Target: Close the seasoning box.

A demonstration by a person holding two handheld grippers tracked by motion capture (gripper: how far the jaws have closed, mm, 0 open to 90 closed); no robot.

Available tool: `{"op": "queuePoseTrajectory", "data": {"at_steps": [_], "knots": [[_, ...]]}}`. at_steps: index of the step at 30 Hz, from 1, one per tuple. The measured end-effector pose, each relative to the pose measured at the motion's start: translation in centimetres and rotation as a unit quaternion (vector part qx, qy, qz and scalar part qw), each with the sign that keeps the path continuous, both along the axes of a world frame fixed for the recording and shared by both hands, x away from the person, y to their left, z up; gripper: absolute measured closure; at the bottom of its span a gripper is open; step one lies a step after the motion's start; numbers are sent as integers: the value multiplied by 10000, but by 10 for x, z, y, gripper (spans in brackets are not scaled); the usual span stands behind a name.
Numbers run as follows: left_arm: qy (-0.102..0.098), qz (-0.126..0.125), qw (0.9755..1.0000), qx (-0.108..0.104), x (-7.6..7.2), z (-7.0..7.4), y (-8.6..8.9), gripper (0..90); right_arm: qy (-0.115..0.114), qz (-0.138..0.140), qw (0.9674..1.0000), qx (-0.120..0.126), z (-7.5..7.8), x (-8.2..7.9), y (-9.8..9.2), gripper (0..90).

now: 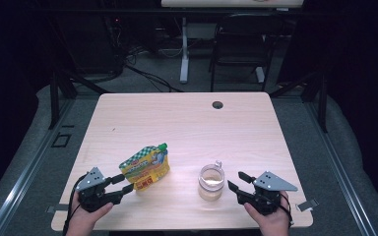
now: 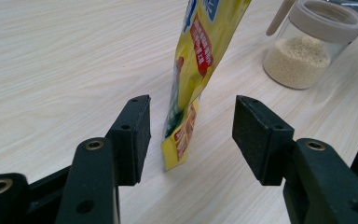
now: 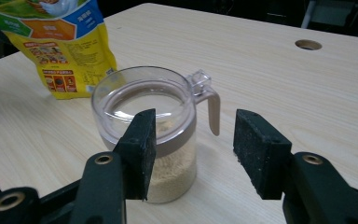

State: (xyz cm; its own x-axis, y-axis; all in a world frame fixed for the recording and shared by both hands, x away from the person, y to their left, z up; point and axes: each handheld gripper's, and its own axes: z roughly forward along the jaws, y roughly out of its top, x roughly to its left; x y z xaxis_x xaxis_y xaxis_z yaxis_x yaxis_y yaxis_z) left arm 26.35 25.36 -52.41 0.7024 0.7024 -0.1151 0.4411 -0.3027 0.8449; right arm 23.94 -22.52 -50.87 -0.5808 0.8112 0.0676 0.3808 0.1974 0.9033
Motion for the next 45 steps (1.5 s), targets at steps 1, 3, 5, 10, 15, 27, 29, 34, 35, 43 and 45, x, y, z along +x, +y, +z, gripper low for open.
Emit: {"op": "queuePoseTrajectory", "data": {"at_steps": [1,3,5,10,15,27,29,34,35,43,45], "knots": [[-26,17,10000,16,-1,1,2,472,22,-35,10000,-25,0,1,-2,489],[-19,88,10000,-13,-1,2,6,478,40,-122,9999,15,-1,2,-6,488],[-25,149,9999,-33,0,3,11,478,81,-167,9998,-17,-1,2,-10,487],[-48,305,9995,-73,0,4,22,478,66,-292,9995,82,-1,4,-16,477],[-104,494,9986,-141,0,7,36,477,58,-387,9992,54,-1,5,-21,472],[109,1047,9942,-227,11,-5,64,471,141,-949,9949,-299,-18,16,-41,442],[143,1100,9936,-204,13,-9,65,467,202,-998,9943,-331,-23,19,-44,439],[244,1225,9920,-166,17,-15,70,465,429,-1208,9917,-112,-34,26,-55,428],[266,1251,9917,-151,19,-17,71,465,484,-1227,9912,-82,-37,28,-58,428],[384,1597,9864,-101,27,-25,83,465,574,-1411,9883,-6,-42,31,-64,423],[381,1658,9853,-133,27,-26,85,464,586,-1422,9881,3,-42,31,-64,423]]}}
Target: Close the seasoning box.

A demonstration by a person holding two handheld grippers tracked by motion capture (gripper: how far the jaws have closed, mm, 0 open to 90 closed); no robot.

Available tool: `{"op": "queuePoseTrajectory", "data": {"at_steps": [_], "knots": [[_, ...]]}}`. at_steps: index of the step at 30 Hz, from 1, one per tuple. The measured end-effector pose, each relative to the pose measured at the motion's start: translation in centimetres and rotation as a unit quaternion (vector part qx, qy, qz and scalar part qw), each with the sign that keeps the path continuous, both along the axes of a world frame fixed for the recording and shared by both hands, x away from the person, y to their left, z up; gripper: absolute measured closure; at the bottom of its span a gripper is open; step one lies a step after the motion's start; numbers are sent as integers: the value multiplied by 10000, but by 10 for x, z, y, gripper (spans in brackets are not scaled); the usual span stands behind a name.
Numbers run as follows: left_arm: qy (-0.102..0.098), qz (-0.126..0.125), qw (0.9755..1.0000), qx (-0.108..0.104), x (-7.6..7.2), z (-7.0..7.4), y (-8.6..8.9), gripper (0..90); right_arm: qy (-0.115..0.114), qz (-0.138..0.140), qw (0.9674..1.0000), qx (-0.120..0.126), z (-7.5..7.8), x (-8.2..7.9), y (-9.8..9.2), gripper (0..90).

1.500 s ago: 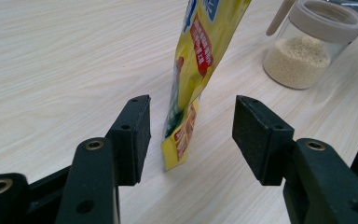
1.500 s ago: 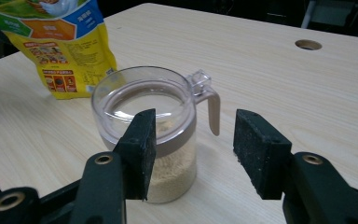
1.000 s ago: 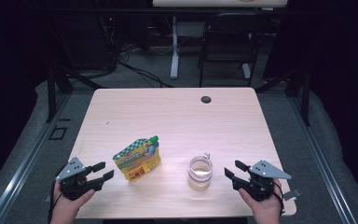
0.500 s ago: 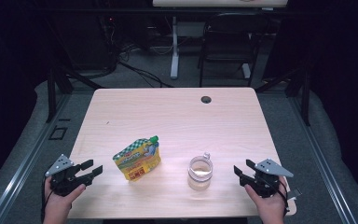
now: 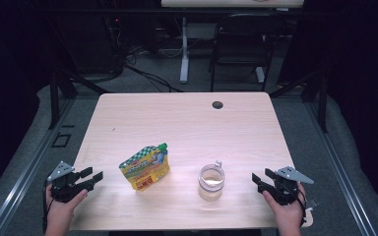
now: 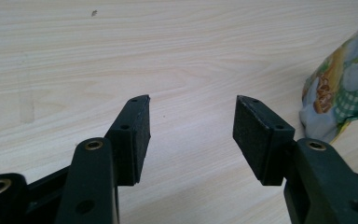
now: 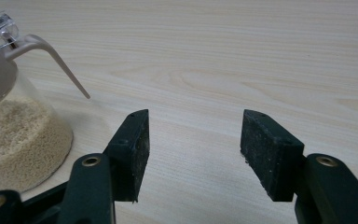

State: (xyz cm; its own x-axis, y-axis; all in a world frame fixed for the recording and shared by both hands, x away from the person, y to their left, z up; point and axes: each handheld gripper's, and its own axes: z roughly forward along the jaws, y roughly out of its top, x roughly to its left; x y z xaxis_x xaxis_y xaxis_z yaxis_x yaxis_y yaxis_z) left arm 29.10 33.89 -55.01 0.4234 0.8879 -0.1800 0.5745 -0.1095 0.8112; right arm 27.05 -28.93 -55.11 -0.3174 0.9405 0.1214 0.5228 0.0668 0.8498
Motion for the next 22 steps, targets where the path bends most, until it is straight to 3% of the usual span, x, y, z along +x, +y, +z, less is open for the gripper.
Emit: {"op": "queuePoseTrajectory", "data": {"at_steps": [12,18,22], "knots": [[242,138,9996,-57,6,-8,4,456,140,-17,9995,282,-5,3,0,423],[279,230,9993,-30,8,-10,5,450,169,56,9996,230,-5,3,3,413],[226,326,9991,-148,9,-10,9,443,31,-94,9999,140,-5,3,0,376]]}}
